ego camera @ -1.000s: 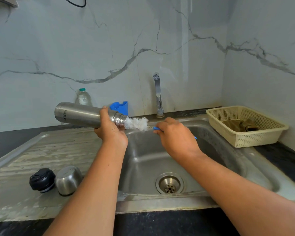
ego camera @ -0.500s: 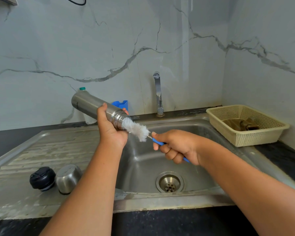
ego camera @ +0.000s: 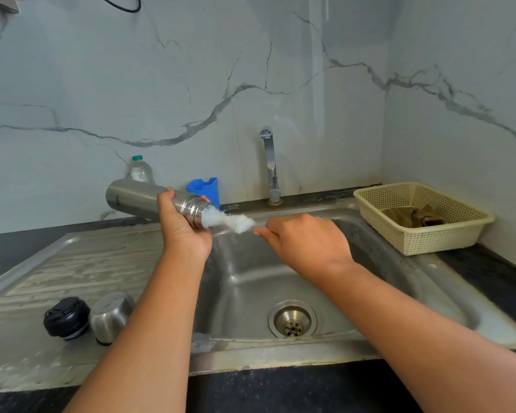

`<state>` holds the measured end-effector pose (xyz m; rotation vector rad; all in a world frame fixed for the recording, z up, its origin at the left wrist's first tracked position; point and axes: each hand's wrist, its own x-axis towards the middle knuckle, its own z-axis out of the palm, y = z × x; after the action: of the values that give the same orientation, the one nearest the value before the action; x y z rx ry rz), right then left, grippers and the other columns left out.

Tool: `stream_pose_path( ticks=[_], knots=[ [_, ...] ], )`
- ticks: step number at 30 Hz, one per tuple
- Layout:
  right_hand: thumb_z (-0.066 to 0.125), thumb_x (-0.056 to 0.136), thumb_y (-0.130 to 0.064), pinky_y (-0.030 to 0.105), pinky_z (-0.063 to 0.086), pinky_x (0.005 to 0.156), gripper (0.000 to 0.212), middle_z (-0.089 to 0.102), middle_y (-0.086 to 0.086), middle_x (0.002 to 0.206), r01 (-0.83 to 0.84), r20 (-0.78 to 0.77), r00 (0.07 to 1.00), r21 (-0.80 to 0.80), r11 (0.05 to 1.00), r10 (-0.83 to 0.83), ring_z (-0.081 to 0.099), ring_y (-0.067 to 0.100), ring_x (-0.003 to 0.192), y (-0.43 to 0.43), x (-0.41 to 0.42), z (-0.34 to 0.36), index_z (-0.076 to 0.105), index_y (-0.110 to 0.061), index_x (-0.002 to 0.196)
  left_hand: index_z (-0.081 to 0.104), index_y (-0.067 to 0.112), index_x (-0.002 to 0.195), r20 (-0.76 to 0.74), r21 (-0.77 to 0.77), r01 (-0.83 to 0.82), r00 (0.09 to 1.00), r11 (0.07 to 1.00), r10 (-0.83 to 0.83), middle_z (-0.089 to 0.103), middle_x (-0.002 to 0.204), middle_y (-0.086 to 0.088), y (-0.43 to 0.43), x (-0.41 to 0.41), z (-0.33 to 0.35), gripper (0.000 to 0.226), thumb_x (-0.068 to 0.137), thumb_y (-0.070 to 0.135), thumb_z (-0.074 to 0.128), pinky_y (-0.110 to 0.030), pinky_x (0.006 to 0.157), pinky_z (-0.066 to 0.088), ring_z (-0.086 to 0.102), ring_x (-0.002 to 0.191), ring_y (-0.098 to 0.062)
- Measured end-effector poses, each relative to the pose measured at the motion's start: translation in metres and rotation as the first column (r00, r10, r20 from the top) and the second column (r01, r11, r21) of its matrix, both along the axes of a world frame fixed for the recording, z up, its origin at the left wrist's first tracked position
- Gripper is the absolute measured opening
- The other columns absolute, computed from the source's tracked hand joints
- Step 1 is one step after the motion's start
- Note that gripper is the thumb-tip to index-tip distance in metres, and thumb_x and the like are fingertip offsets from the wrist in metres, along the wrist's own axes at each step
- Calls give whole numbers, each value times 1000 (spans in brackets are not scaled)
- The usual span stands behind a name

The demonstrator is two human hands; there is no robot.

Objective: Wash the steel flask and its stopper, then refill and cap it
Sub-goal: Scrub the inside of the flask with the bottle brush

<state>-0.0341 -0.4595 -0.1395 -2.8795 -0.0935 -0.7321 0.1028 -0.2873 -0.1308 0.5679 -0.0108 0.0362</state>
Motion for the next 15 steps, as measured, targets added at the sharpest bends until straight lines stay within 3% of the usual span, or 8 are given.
stream_pose_path(
  ticks=[2,4,6,8,9,11,13,15],
  knots=[
    [48,105,-51,33,38,52,40,62,1,71,-3,222,974,-144,990,36,61,33,62,-2,7,-7,63,-23,82,56,14,90,-44,22,-13,999,1000,14,58,68,-1,2,1,-2,29,89,40,69,-28,63,55,61,57,-17],
    [60,96,-44,24,28,41,38,56,-1,57,17,403,911,-245,969,86,56,30,43,-6,13,-12,63,-20,66,56,13,92,-84,37,-21,996,999,24,58,71,-2,2,1,-2,29,89,40,69,-29,63,57,60,58,-18],
    [51,97,-47,22,24,41,44,54,-3,54,34,470,876,-284,958,108,53,26,40,-12,16,-13,64,-21,64,57,13,95,-107,46,-24,994,999,29,59,73,-2,3,1,-2,30,89,40,70,-31,65,58,61,60,-19],
    [37,102,-54,26,33,43,52,59,-3,61,13,408,908,-248,969,92,58,27,49,-12,19,-16,65,-22,72,57,14,96,-112,64,-20,993,998,27,58,71,-1,3,3,-2,31,88,41,70,-30,62,58,60,58,-18],
    [34,102,-59,29,39,48,55,62,-3,66,3,290,956,-166,986,46,61,28,58,-12,18,-17,65,-22,77,56,14,95,-109,68,-17,994,998,25,57,70,0,2,3,-2,31,88,41,71,-29,60,57,60,56,-17],
    [39,101,-64,34,47,58,55,60,-4,65,-83,-12,996,197,977,87,59,23,63,-12,19,-17,66,-20,81,56,15,91,-88,53,-15,996,998,20,55,67,1,2,1,-2,29,88,39,70,-25,56,55,58,54,-15],
    [50,101,-59,29,43,53,50,50,-5,54,-135,-146,955,557,819,257,46,16,49,-9,21,-19,72,-19,81,58,13,92,-56,4,-3,998,1000,4,58,67,0,2,-1,0,27,88,36,72,-24,57,54,60,55,-16],
    [52,102,-55,23,27,43,46,36,-4,56,-29,-258,860,835,549,439,27,12,43,-9,18,-19,72,-16,88,61,10,99,-20,-59,36,999,998,-37,63,74,-4,3,-3,1,33,85,35,75,-26,61,56,63,59,-19]
  ],
)
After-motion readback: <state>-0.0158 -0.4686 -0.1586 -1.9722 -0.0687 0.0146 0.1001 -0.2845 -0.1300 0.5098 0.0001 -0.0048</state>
